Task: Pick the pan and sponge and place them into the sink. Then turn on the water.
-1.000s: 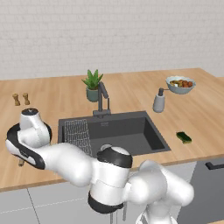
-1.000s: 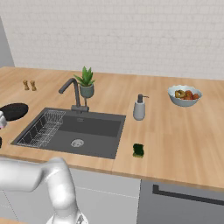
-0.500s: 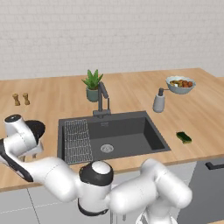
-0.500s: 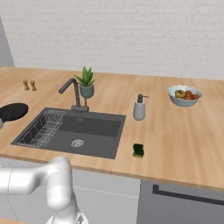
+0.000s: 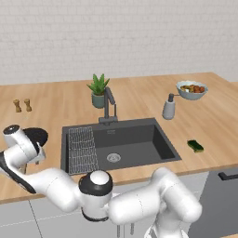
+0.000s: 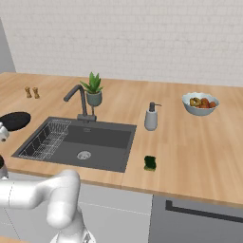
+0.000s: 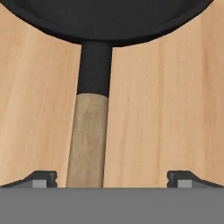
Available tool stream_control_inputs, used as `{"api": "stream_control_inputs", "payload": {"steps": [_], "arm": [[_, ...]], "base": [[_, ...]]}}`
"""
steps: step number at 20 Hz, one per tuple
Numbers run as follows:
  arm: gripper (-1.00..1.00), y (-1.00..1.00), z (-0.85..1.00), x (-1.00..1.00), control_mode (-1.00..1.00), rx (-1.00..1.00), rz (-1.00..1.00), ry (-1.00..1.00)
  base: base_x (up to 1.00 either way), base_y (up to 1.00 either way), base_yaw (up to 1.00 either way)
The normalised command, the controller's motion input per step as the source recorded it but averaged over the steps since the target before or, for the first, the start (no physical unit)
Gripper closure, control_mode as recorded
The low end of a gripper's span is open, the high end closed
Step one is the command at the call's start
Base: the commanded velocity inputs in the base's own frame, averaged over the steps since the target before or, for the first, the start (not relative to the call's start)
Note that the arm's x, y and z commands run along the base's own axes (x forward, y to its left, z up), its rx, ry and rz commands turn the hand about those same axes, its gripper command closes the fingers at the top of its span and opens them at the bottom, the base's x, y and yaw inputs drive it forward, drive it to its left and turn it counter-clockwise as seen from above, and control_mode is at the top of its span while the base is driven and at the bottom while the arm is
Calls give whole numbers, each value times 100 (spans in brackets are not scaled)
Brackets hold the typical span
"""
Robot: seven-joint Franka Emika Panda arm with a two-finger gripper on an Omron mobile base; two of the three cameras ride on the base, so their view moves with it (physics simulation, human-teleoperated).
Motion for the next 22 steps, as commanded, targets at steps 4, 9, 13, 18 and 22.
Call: {"api": "stream_control_inputs", "payload": {"steps": [4, 9, 13, 18, 22], "arm": [[-100, 19, -23, 23, -100, -5, 0, -3], [-100, 23, -21, 11, -100, -5, 0, -3], [100, 2, -41, 0, -100, -8, 0, -2], [100, -16, -40, -14, -100, -3, -5, -6], [100, -63, -39, -40, -100, 0, -11, -19]], "base": [[0, 0, 0], [0, 0, 0], [0, 0, 0], [0, 0, 0], [0, 0, 0]]}}
